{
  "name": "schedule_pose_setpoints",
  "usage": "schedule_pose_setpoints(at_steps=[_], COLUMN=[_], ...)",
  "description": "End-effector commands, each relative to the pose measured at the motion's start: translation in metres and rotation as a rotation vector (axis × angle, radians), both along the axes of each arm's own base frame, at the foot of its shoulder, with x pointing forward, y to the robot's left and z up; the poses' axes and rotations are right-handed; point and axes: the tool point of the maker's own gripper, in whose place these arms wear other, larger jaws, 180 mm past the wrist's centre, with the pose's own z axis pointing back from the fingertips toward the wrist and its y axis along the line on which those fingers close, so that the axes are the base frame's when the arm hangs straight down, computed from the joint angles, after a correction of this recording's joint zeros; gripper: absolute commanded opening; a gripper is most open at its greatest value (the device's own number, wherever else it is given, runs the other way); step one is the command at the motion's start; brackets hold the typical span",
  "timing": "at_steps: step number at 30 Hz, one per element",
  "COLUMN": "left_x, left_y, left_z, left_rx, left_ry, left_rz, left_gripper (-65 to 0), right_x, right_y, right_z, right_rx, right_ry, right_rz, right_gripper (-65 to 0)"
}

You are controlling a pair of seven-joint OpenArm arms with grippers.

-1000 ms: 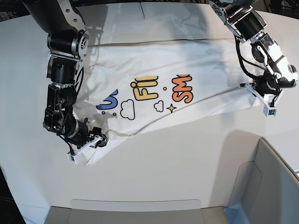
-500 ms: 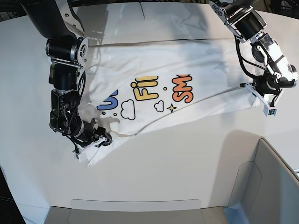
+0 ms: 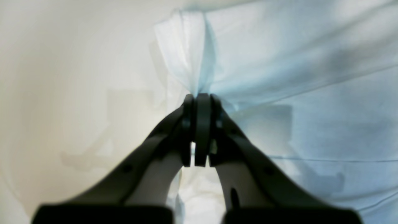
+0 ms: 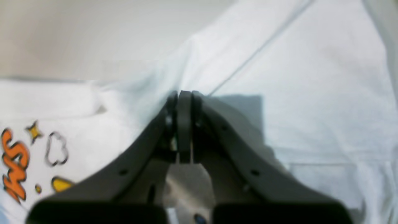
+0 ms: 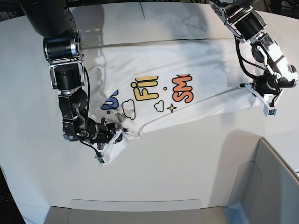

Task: Layout the t-shirt on the table in an organized manner, then fold the t-shirt properly
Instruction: 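Lift the hem corner with the right gripper and fold it over the print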

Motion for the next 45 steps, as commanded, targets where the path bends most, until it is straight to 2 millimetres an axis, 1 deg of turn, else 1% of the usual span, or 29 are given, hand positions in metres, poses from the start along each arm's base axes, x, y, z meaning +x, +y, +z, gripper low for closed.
schedule_pose_setpoints(at_steps=[1, 3, 5, 7, 10, 12, 14, 17, 20, 22, 24, 28, 31, 33, 35, 36, 38, 40, 45], left_x=[0.010, 0.010, 0.010, 0.010, 0.010, 0.010, 0.010, 0.010, 0.010, 0.010, 0.010, 0.010, 0.010, 0.010, 0.010, 0.010, 0.010, 0.010, 0.010], left_y=[0.005, 0.005, 0.005, 0.005, 0.005, 0.005, 0.005, 0.005, 0.005, 0.005, 0.005, 0.005, 0.005, 0.006, 0.008, 0.008, 0.008, 0.008, 0.009], left_z=[0.013, 0.013, 0.013, 0.013, 0.013, 0.013, 0.013, 0.013, 0.013, 0.013, 0.013, 0.013, 0.013, 0.013, 0.014, 0.014, 0.014, 0.014, 0.015], left_rx=[0.019, 0.019, 0.019, 0.019, 0.019, 0.019, 0.019, 0.019, 0.018, 0.018, 0.018, 0.018, 0.018, 0.021, 0.025, 0.027, 0.027, 0.027, 0.029], left_ry=[-0.046, -0.046, -0.046, -0.046, -0.046, -0.046, -0.046, -0.046, -0.045, -0.045, -0.045, -0.045, -0.045, -0.045, -0.045, -0.045, -0.045, -0.045, -0.045], left_rz=[-0.002, -0.002, -0.002, -0.002, -0.002, -0.002, -0.002, -0.002, -0.002, -0.002, -0.002, -0.002, -0.002, -0.002, -0.001, -0.001, -0.001, -0.001, 0.000], left_gripper=[-65.0, -65.0, -65.0, -65.0, -65.0, -65.0, -65.0, -65.0, -65.0, -65.0, -65.0, -65.0, -65.0, -65.0, -65.0, -65.0, -65.0, -65.0, -65.0], right_x=[0.019, 0.014, 0.008, 0.002, -0.014, -0.026, -0.037, -0.050, -0.055, -0.054, -0.050, -0.028, -0.023, -0.028, -0.033, -0.038, -0.046, -0.055, -0.082], right_y=[-0.009, -0.011, -0.017, -0.037, -0.058, -0.072, -0.080, -0.080, -0.071, -0.067, -0.066, -0.063, -0.060, -0.064, -0.060, -0.060, -0.068, -0.071, -0.061], right_z=[0.035, 0.046, 0.045, 0.036, 0.016, 0.008, 0.005, 0.007, 0.012, 0.014, 0.019, 0.046, 0.059, 0.061, 0.064, 0.061, 0.059, 0.055, 0.053], right_rx=[-0.006, -0.021, -0.028, -0.051, -0.042, -0.015, -0.007, -0.018, -0.029, -0.032, -0.031, -0.025, 0.027, 0.043, 0.062, 0.058, 0.035, 0.019, -0.029], right_ry=[-0.099, -0.130, -0.115, -0.068, -0.011, 0.005, 0.027, 0.040, 0.026, 0.016, 0.002, -0.059, -0.077, -0.062, -0.054, -0.049, -0.052, -0.054, -0.104], right_rz=[-0.003, -0.007, -0.070, -0.145, -0.232, -0.288, -0.309, -0.294, -0.260, -0.248, -0.244, -0.233, -0.223, -0.211, -0.190, -0.187, -0.186, -0.171, -0.020], right_gripper=[-65.0, -65.0, -65.0, -65.0, -65.0, -65.0, -65.0, -65.0, -65.0, -65.0, -65.0, -65.0, -65.0, -65.0, -65.0, -65.0, -65.0, -65.0, -65.0])
